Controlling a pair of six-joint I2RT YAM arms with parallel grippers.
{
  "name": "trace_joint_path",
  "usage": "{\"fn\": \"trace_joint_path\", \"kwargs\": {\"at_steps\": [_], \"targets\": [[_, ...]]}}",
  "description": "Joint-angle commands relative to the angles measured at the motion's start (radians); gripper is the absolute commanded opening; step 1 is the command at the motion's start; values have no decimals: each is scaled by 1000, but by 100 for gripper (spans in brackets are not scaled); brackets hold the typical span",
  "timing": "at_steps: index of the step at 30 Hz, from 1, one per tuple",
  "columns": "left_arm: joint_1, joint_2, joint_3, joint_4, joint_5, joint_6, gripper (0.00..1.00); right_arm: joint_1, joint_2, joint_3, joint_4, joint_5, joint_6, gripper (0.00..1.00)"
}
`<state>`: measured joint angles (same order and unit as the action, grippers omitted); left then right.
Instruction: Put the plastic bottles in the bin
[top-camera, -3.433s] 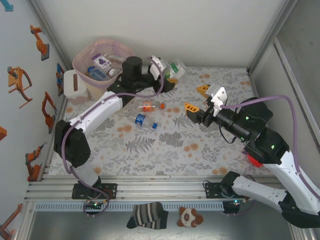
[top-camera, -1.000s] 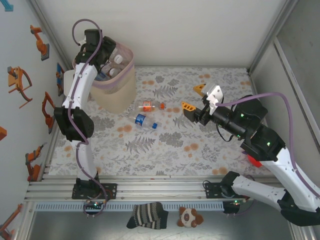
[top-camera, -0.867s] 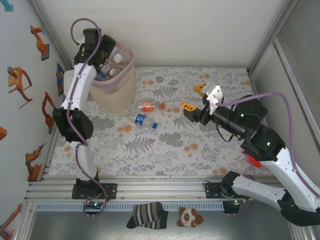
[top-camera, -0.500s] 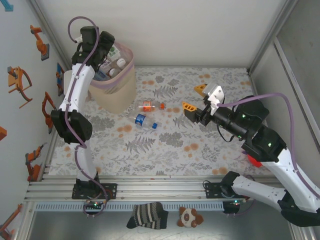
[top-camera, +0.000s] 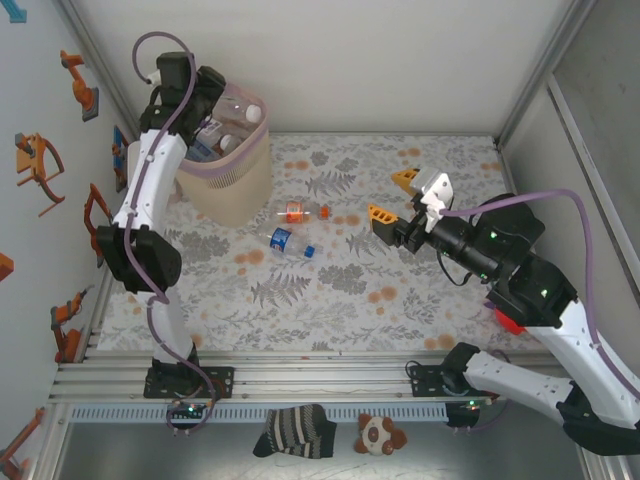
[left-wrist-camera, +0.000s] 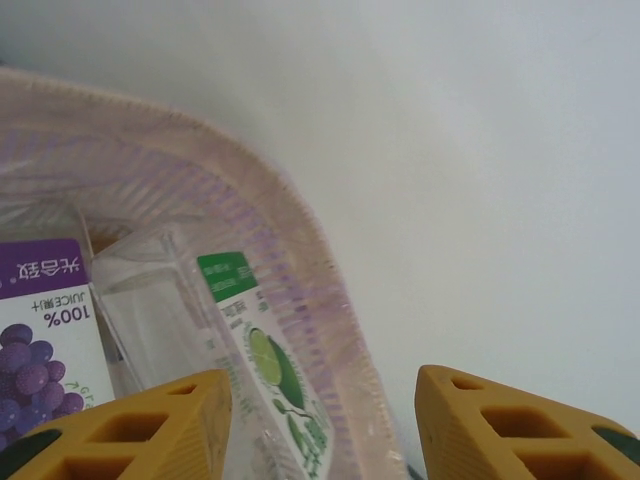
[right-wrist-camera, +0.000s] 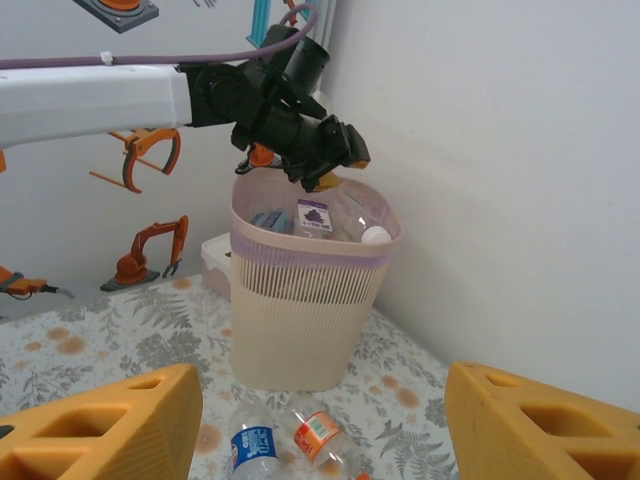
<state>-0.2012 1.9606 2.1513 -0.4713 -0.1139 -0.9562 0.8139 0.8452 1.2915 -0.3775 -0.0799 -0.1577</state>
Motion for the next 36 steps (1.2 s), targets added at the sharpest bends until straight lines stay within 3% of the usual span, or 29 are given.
{"fn": "trace_joint_path", "kwargs": {"at_steps": [1, 8, 13, 18, 23, 36], "targets": [[-12, -49, -5, 59, -18, 63, 46, 0, 3, 8, 25, 16, -3, 65], [-11, 14, 18, 62, 62, 57, 23, 1, 11, 5, 25, 18, -6, 65], [-7, 98, 62, 89, 142, 71, 0, 1, 13, 5, 23, 15, -5, 65], [-4, 169, 103, 23, 170, 61, 0, 1, 8, -4, 27, 22, -5, 65], [14, 177, 30, 67, 230, 10, 0, 1, 12, -3, 28, 20, -4, 65], [14, 25, 23, 75, 233, 101, 0, 0, 12, -3, 42, 8, -2, 65]]}}
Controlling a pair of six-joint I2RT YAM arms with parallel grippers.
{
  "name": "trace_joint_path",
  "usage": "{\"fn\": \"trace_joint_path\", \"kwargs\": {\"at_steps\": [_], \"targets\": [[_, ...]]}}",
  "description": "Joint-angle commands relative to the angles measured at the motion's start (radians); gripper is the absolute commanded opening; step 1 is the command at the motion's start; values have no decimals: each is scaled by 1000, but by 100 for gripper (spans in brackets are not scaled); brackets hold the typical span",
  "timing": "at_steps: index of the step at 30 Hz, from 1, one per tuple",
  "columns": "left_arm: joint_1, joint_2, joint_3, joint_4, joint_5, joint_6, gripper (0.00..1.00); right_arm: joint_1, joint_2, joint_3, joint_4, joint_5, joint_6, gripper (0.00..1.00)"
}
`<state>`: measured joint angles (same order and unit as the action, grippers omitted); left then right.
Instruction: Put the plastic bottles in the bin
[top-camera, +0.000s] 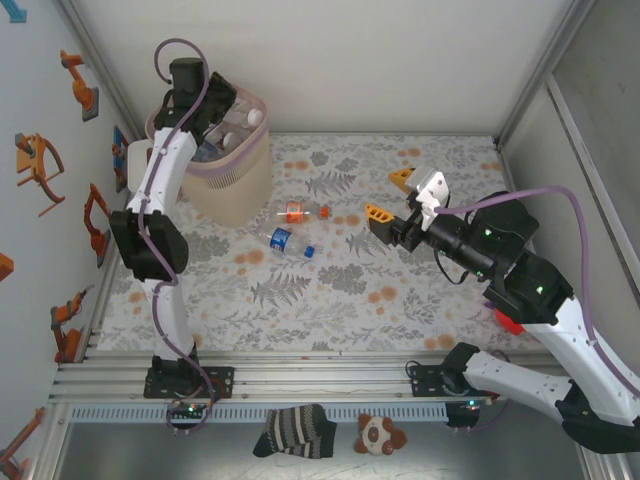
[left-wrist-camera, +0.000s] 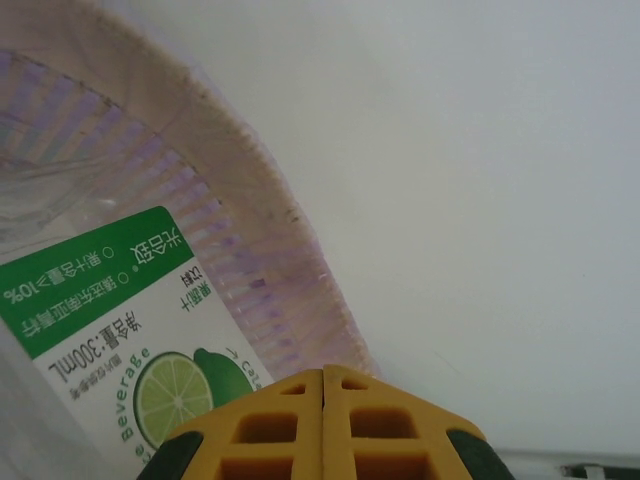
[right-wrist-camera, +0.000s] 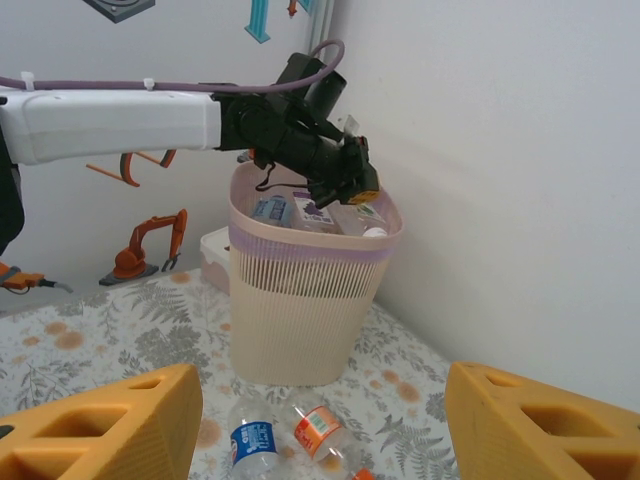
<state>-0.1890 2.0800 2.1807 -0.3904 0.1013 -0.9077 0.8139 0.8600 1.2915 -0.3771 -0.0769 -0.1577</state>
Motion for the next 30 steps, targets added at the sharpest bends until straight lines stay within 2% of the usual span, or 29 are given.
{"fn": "trace_joint_path", "kwargs": {"at_steps": [1, 8, 13, 18, 27, 30], "targets": [[1, -111, -10, -10, 17, 67, 0, 0, -1, -3, 43, 3, -2, 65], [-10, -220, -71, -50, 14, 145, 0, 1, 3, -6, 55, -3, -5, 65], [-49, -326, -185, -58, -4, 220, 1, 1, 15, -1, 61, -15, -5, 65], [-99, -443, -323, -61, -30, 336, 10, 1, 16, 5, 58, -17, -7, 65], [-278, -632, -601, -89, -220, 382, 15, 1, 14, -1, 59, -17, -6, 65], [-354, -652, -692, -105, -297, 358, 21, 1, 15, -6, 60, -15, -6, 65]]}}
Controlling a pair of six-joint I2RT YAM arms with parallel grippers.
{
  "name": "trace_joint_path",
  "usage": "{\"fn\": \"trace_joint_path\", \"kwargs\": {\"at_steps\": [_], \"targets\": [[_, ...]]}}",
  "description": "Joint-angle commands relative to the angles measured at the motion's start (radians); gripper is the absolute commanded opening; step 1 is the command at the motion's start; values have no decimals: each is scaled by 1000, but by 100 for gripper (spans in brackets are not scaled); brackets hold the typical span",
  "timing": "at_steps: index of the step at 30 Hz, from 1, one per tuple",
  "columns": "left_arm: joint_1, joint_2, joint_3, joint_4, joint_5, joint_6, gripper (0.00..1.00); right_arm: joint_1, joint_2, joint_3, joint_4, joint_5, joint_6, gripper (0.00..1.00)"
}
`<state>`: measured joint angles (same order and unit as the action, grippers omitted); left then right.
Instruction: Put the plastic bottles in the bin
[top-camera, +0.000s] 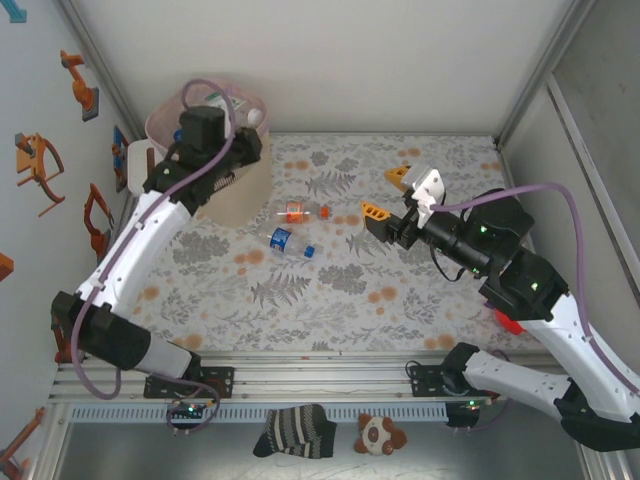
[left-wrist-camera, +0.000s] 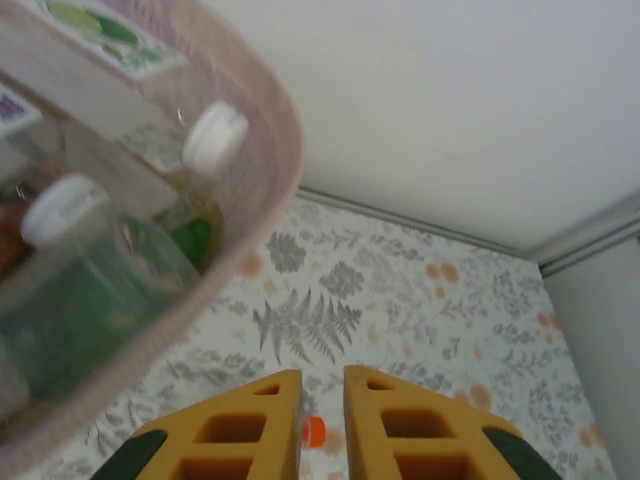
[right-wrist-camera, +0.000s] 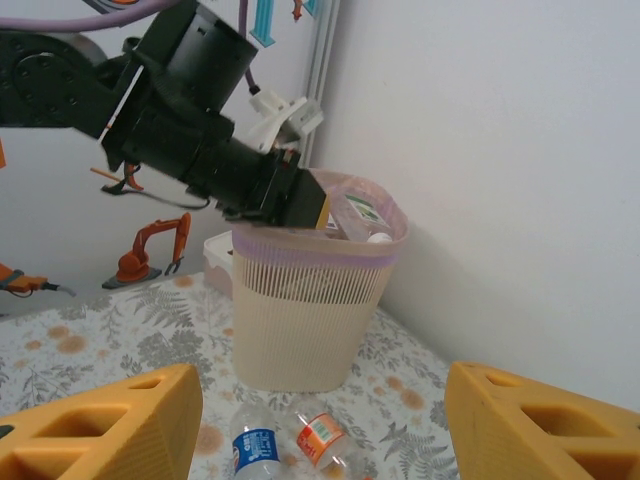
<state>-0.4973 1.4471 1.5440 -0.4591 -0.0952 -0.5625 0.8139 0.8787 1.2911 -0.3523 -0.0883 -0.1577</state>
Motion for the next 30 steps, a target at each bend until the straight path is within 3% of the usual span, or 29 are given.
{"fn": "trace_joint_path", "kwargs": {"at_steps": [1, 6, 11, 21, 30], "targets": [[-64, -18, -78, -50, -129, -2, 24, 1, -2, -6, 35, -4, -5, 65], [-103, 4, -165, -115, -270, -214, 41, 1, -3, -6, 24, -7, -2, 65], [-134, 88, -146, -237, -377, -451, 57, 1, -7, -9, 22, -5, 0, 64], [-149, 278, -141, -277, -279, -736, 69, 1, -15, -18, 18, 10, -1, 65], [-167, 395, -149, -244, -175, -836, 74, 2, -27, -28, 10, 16, 0, 65]]}}
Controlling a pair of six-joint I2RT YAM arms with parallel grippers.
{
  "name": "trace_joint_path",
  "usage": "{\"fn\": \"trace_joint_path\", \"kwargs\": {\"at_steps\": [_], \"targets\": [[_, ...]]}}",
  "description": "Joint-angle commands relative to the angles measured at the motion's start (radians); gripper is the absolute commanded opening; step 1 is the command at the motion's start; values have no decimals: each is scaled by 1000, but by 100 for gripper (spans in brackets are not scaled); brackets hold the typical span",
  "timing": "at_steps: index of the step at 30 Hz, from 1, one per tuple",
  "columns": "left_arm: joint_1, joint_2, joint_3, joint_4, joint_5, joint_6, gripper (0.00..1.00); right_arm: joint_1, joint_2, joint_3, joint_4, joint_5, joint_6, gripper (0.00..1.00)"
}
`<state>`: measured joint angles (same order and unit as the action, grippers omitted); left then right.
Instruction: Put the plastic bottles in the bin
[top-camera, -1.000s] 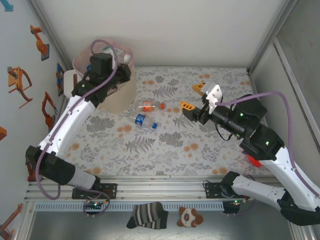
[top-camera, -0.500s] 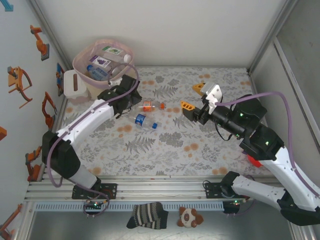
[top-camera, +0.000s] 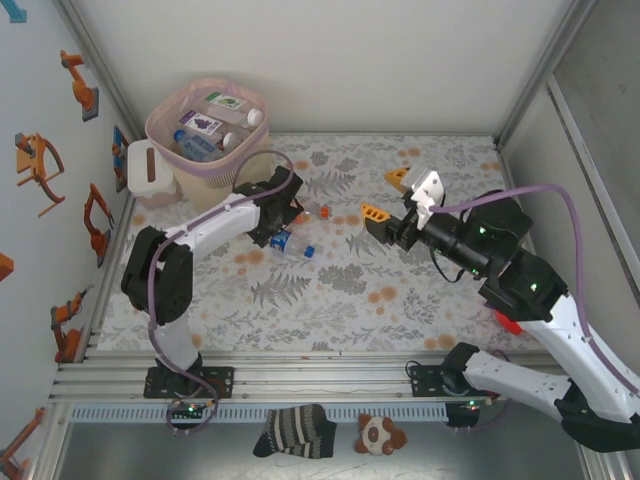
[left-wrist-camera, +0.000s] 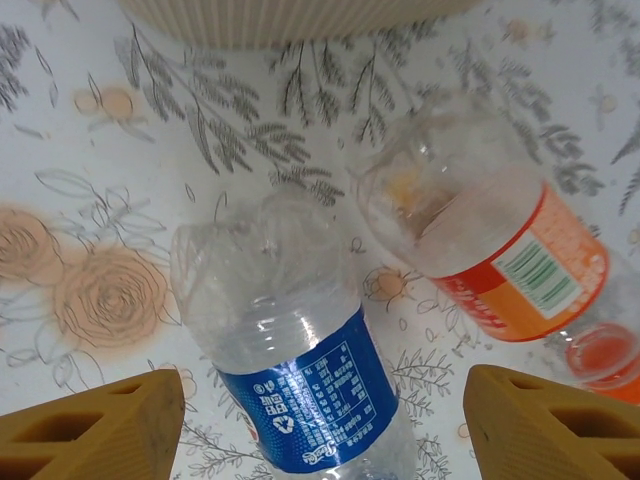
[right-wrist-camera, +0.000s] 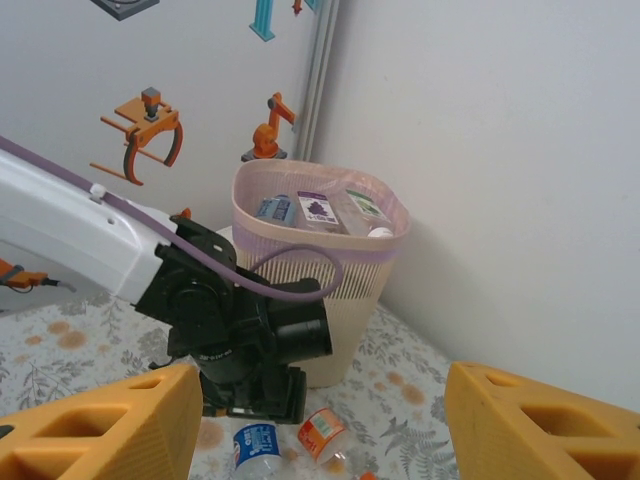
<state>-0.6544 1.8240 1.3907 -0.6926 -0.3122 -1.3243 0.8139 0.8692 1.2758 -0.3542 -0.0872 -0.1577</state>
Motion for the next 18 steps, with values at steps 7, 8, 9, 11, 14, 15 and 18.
{"fn": "trace_joint_path", "kwargs": {"at_steps": [7, 8, 9, 11, 14, 15, 18], "targets": [[-11, 66, -16, -4, 87, -134, 77, 1, -32, -27, 13, 24, 2, 65], [-11, 73, -18, -2, 88, -137, 77, 0, -34, -29, 15, 24, 1, 65], [-11, 79, -19, 1, 90, -138, 77, 1, -35, -29, 15, 24, 2, 65], [-11, 88, -22, 4, 90, -147, 76, 1, -33, -29, 15, 22, 2, 65], [-11, 97, -34, 8, 89, -161, 75, 1, -33, -27, 14, 21, 2, 65], [-11, 100, -37, 12, 90, -165, 75, 1, -34, -26, 12, 22, 4, 65], [-10, 112, -42, 21, 99, -170, 73, 0, -35, -28, 11, 24, 5, 65]]}}
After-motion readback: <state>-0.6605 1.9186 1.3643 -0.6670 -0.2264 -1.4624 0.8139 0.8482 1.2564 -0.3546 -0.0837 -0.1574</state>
